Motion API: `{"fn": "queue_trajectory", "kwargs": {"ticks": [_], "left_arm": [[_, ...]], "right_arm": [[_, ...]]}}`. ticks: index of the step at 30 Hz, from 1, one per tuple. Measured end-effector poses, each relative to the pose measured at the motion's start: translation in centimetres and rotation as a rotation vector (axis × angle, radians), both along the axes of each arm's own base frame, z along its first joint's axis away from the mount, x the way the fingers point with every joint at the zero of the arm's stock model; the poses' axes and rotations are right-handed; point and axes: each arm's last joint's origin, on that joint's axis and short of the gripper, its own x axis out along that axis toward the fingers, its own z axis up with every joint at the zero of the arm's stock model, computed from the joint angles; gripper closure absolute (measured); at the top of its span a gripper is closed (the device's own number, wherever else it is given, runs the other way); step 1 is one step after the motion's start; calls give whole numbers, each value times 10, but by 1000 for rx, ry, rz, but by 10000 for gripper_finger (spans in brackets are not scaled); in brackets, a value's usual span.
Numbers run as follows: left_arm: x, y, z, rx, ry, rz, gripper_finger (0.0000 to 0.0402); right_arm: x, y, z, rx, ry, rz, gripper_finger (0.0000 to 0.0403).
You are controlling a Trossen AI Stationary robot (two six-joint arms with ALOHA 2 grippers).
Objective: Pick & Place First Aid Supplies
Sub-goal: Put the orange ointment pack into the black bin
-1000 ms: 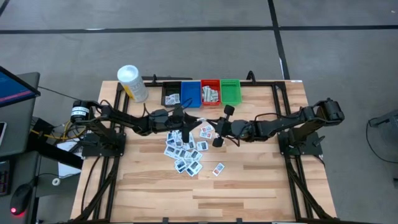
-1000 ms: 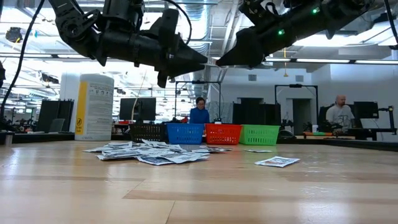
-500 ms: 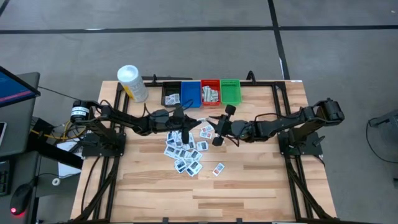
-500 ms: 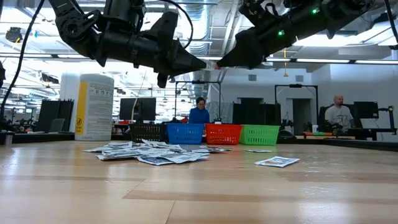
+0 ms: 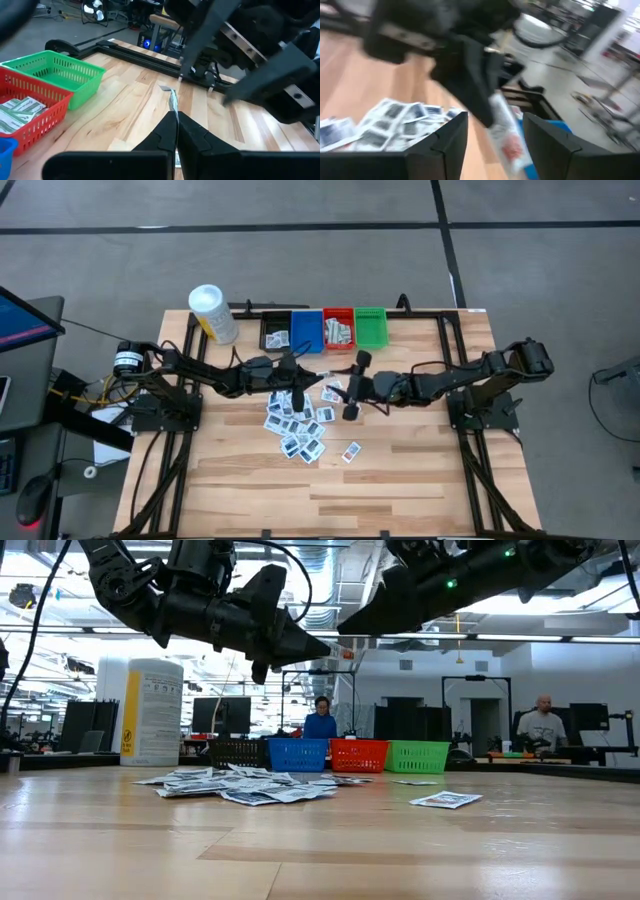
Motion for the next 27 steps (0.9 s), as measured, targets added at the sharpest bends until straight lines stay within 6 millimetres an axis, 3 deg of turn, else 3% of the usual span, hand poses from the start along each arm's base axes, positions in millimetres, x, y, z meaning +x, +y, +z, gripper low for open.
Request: {"fn": "queue_trajectory", "kwargs": {"ticks": [4, 9, 18, 23, 27], "left_arm": [[0, 0, 0, 0, 0, 0, 396], [0, -1, 0, -6, -1, -45, 394], [1, -8, 0, -7, -1, -113, 394], [0, -7, -1, 29, 17, -104, 396], [-1, 2, -3, 70, 40, -24, 393]], "right_arm": [[0, 1, -3, -32, 45, 67, 236], [-1, -9, -8, -38, 103, 40, 293], [-6, -41, -16, 17, 149, -212, 392], [-10, -47, -19, -6, 175, -353, 394], [-16, -44, -28, -16, 224, -360, 386]]}}
